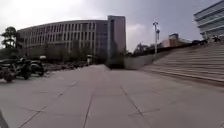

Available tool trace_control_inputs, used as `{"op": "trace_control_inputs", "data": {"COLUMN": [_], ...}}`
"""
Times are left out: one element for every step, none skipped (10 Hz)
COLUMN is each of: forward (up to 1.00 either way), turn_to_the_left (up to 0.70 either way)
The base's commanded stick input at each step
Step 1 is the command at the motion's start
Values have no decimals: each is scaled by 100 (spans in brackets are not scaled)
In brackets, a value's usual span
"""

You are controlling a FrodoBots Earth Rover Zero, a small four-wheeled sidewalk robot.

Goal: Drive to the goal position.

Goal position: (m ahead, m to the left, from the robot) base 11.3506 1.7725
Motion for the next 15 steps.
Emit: {"op": "trace_control_inputs", "data": {"forward": [60,60,60,60,60,60,60,60,60,60,60,60,60,60,60], "turn_to_the_left": [1,1,1,1,1,1,4,16,16,16,16,15,1,1,1]}}
